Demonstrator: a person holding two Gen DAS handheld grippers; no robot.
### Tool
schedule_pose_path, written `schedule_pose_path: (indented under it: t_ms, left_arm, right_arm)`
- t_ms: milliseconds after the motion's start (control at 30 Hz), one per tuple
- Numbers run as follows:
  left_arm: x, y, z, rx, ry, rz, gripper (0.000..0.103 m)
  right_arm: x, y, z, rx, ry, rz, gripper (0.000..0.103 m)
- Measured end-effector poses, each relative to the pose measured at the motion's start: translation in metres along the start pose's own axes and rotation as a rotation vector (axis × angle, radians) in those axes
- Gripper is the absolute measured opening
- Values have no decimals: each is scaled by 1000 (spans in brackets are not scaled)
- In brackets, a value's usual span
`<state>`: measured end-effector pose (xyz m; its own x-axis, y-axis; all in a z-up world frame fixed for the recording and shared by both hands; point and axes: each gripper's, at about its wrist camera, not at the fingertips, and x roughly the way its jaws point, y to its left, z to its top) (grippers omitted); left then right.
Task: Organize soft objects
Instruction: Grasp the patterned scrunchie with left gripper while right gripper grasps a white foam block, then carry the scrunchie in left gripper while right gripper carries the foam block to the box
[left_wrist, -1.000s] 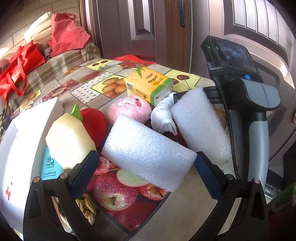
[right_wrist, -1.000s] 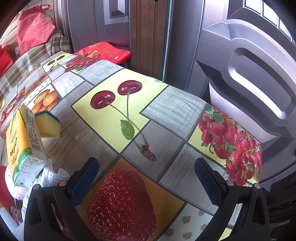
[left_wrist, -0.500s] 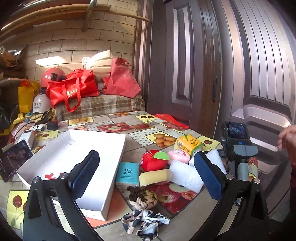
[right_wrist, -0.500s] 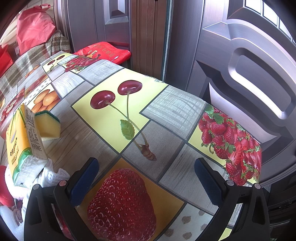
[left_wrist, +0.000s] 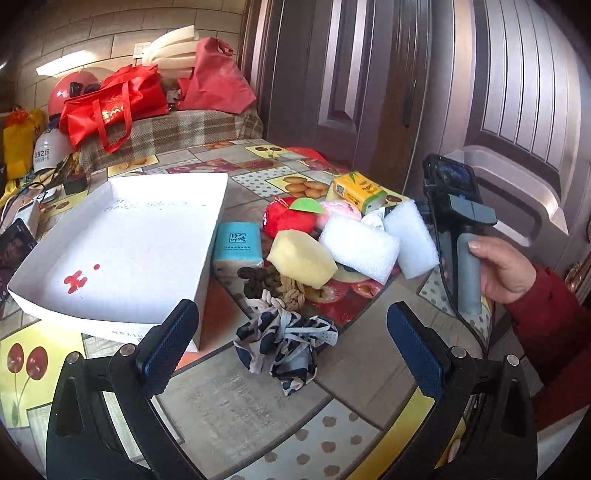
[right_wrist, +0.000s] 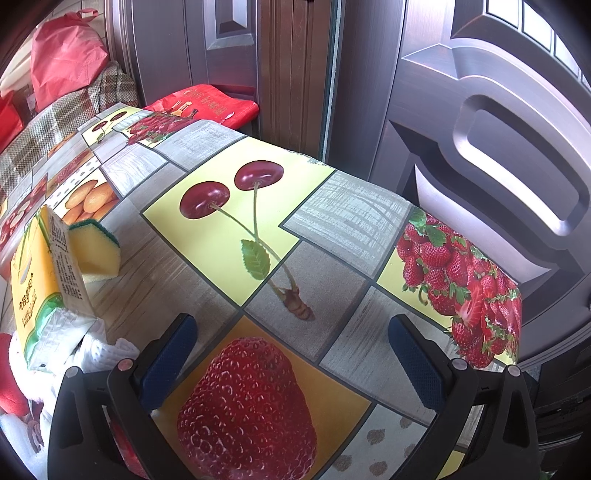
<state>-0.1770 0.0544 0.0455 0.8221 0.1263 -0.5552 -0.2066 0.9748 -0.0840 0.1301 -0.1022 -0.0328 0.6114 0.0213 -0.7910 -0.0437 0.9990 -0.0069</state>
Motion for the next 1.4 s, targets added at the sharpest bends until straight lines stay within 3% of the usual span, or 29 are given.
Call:
schedule_pose_path:
  t_ms: [167, 233, 300, 333, 433, 467, 567, 633, 700, 833, 967, 1200, 1300, 1333, 1367, 1400]
  left_arm:
    - [28, -7, -1, 24, 136, 10, 94]
    - [32, -8, -3, 26, 158, 19, 87]
    - [32, -6, -3, 18, 163, 23, 84]
    - [31, -4, -2, 12, 162, 17, 84]
    - [33, -2, -1, 13, 173, 20, 84]
    - [34, -3, -1, 21, 181, 24, 84]
    - [39, -8, -1, 65, 206, 42, 84]
    - [42, -11, -2, 92, 220, 51, 84]
    - [44, -11, -4, 99, 236, 51, 84]
    - [49, -10, -5, 94, 261, 47, 84]
    - [49, -9, -6, 103, 268, 46, 84]
    - [53, -5, -3, 98, 280, 35, 84]
    - [56, -6, -4, 108, 297, 29, 84]
    - [57, -7, -5, 112, 304, 23, 84]
    - [59, -8, -5, 116, 313, 15, 82]
    - [61, -7, -5, 117, 323, 8, 77]
  right_arm:
    - [1, -1, 2, 0, -1, 2, 103]
    - [0, -3, 4, -41, 2, 54, 103]
    - [-1, -4, 7, -167, 4, 187, 103]
    - [-4, -12, 7, -153, -7, 261, 103]
    - [-24, -61, 2, 43, -93, 588, 103]
    - [-34, -74, 0, 68, -149, 651, 103]
    - [-69, -90, -6, -21, -335, 827, 103]
    - [-79, -88, -9, -123, -343, 946, 103]
    - [-84, -70, -11, -236, -263, 951, 103]
    - [-87, -30, -34, -451, -182, 853, 103]
    - [-89, -16, -54, -548, -101, 934, 103]
    - [-80, 7, -75, -715, -32, 845, 102]
    - [-70, 10, -78, -722, 9, 841, 86]
    - [-66, 10, -77, -714, 32, 857, 66]
    - [-64, 8, -77, -708, 46, 868, 60]
    - [-65, 6, -77, -708, 36, 873, 60]
